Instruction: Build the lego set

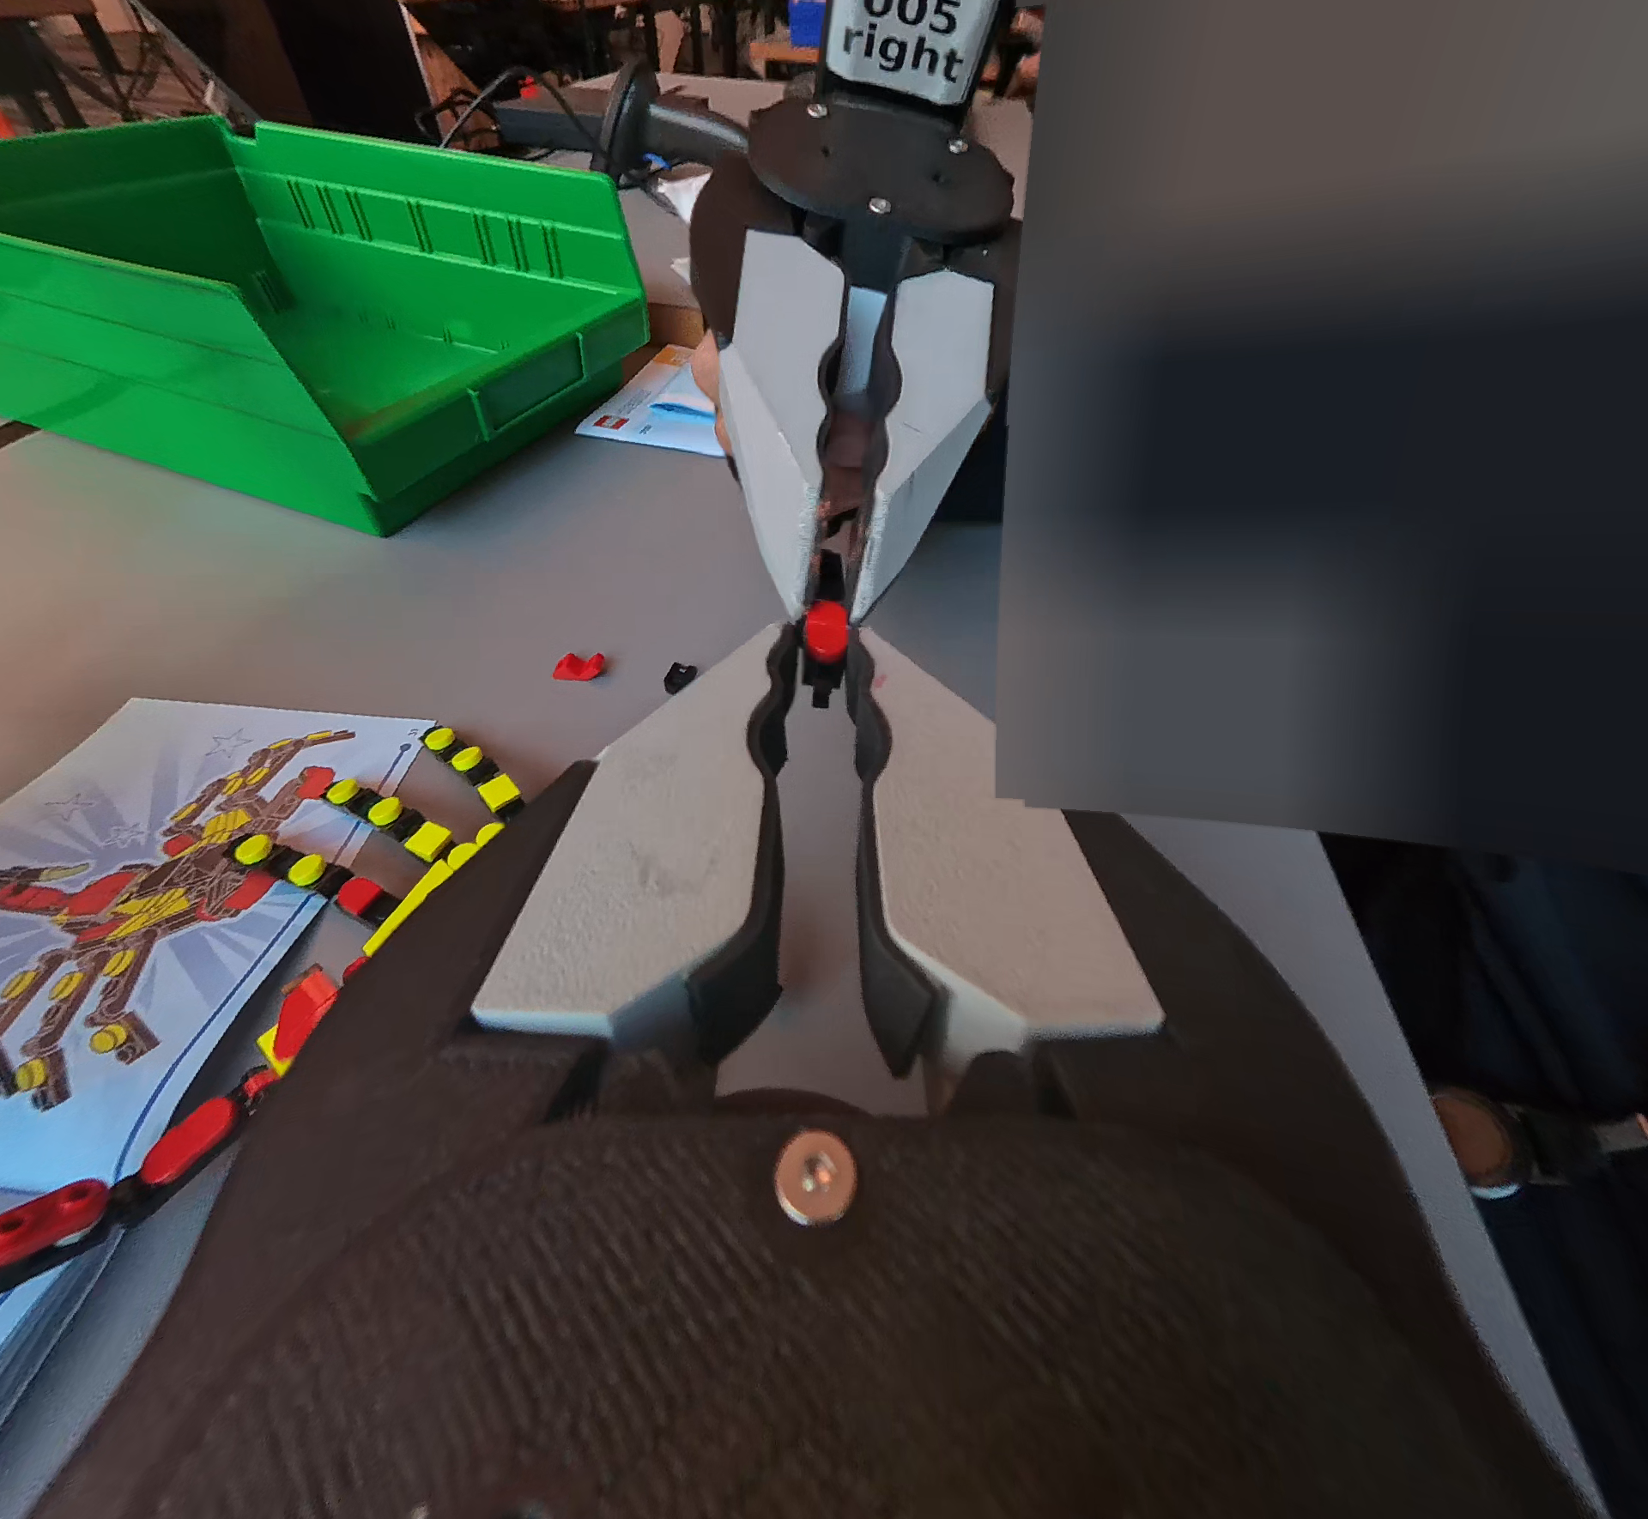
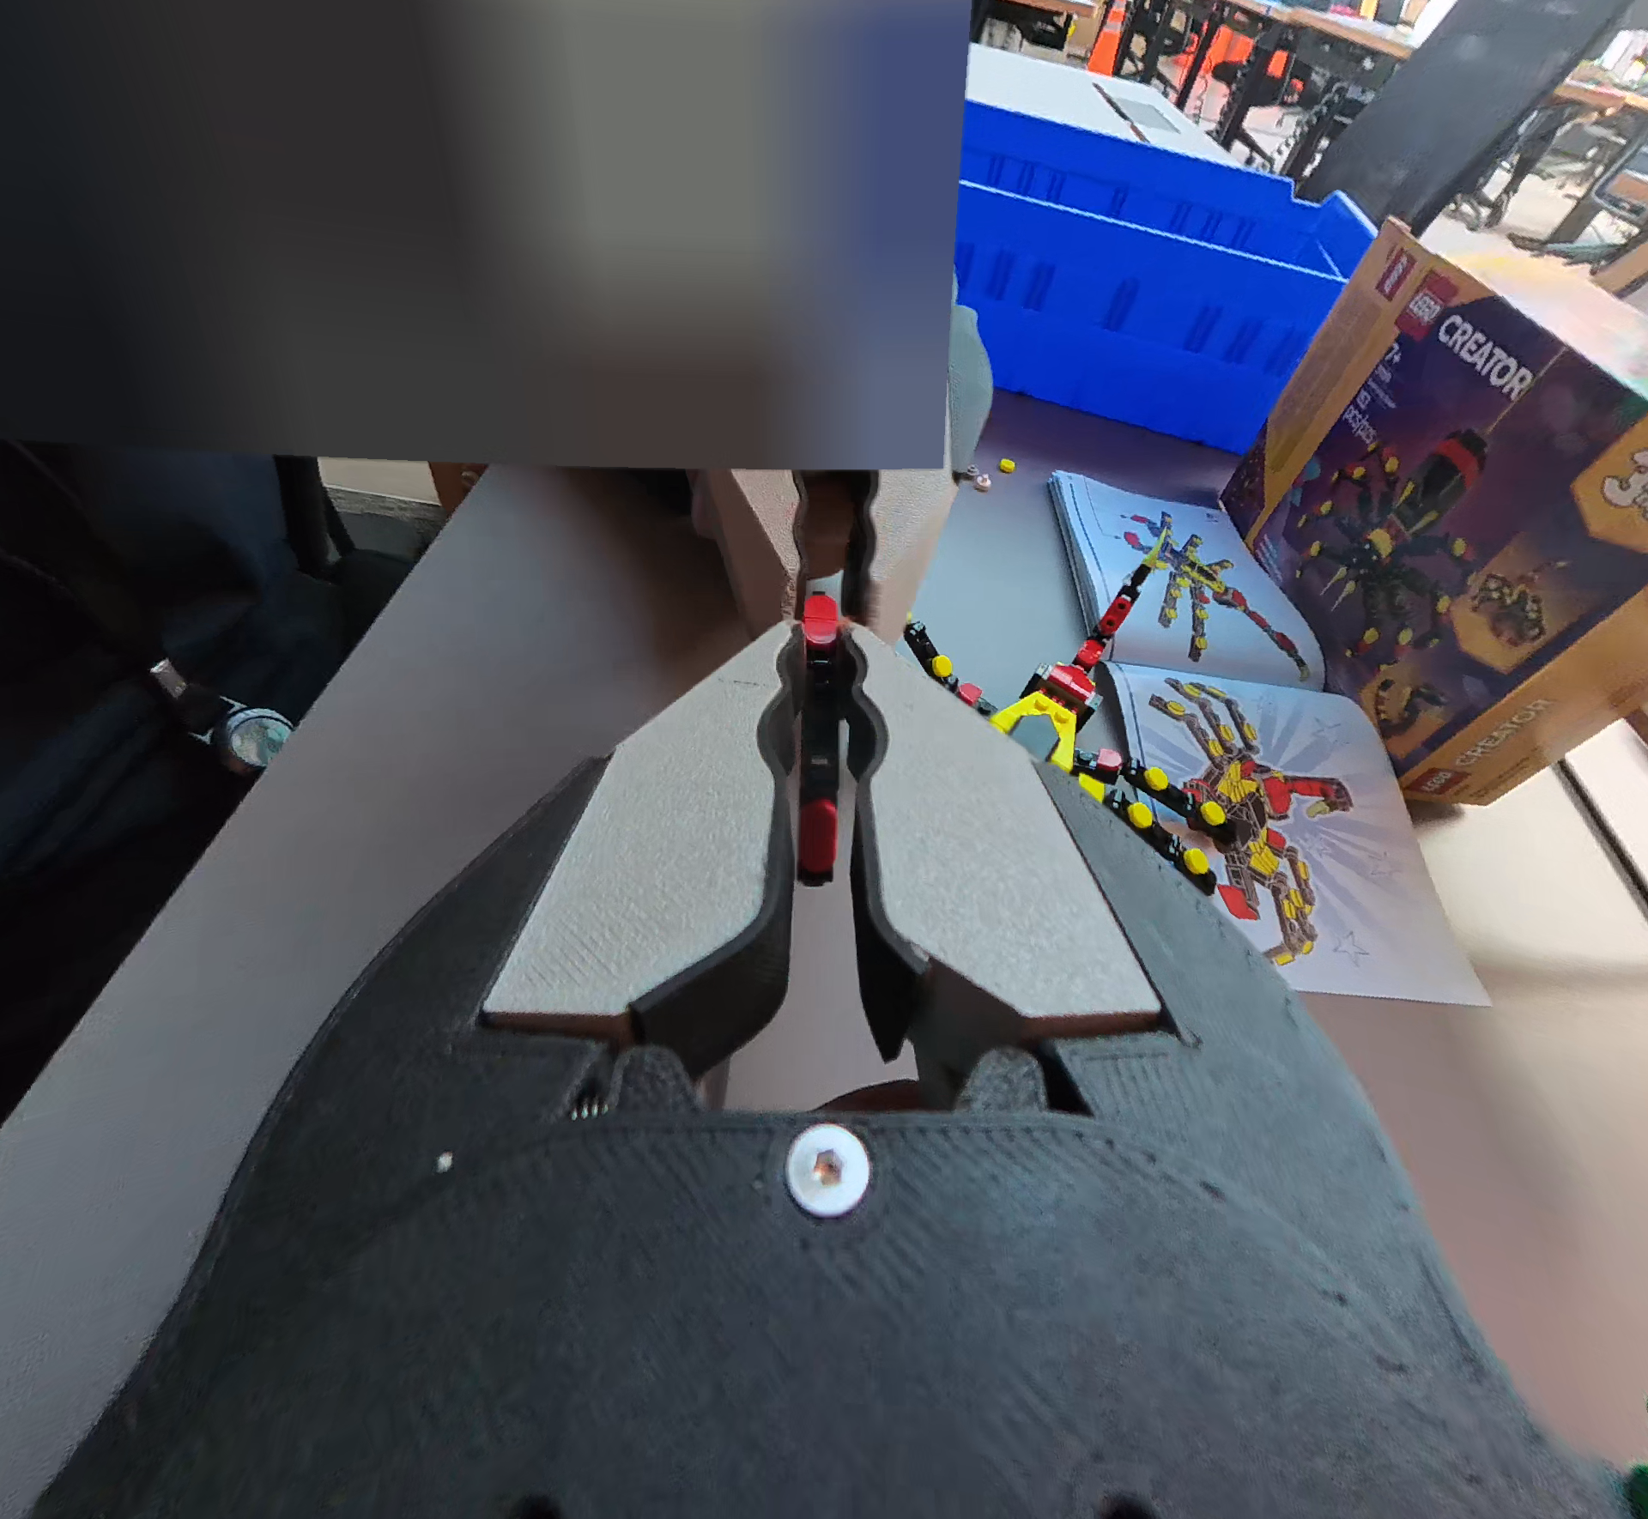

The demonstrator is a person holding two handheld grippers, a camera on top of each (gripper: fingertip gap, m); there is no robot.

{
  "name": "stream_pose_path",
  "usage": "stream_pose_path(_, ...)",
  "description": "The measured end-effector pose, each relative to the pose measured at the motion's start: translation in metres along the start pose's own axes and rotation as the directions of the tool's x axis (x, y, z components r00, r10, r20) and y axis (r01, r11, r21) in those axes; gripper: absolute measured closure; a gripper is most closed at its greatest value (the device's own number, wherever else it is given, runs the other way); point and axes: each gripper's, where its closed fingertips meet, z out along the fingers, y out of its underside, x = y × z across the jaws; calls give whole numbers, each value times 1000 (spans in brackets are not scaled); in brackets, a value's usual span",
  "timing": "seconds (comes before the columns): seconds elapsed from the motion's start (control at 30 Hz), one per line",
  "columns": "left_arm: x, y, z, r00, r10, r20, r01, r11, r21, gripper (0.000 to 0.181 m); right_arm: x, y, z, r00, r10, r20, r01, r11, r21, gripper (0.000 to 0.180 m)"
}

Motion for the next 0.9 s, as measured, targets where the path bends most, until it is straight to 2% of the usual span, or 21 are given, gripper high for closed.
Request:
stream_pose_path(0.03,0,-1,-1,1000,-11,-8,11,1000,8,170,-1,-1,-1,1000,-4,7,3,1000,8,177)
stream_pose_path(0.17,14,3,-2,995,55,-84,-58,998,-31,176,-13,0,-1,997,-45,68,45,999,-1,177)
stream_pose_path(0.37,9,-2,-3,998,50,-42,-51,999,-19,176,-7,-4,-2,999,-4,41,3,1000,23,177)
stream_pose_path(0.67,9,6,-1,995,90,-32,-92,994,-63,176,-9,3,3,998,-60,18,61,997,-39,176)
stream_pose_path(0.77,18,1,-5,991,86,-102,-89,996,-20,176,-16,-5,3,994,-102,29,103,995,-6,176)
stream_pose_path(0.9,39,-8,-12,964,59,-258,-49,998,45,175,-33,-20,3,988,-65,138,53,995,88,175)
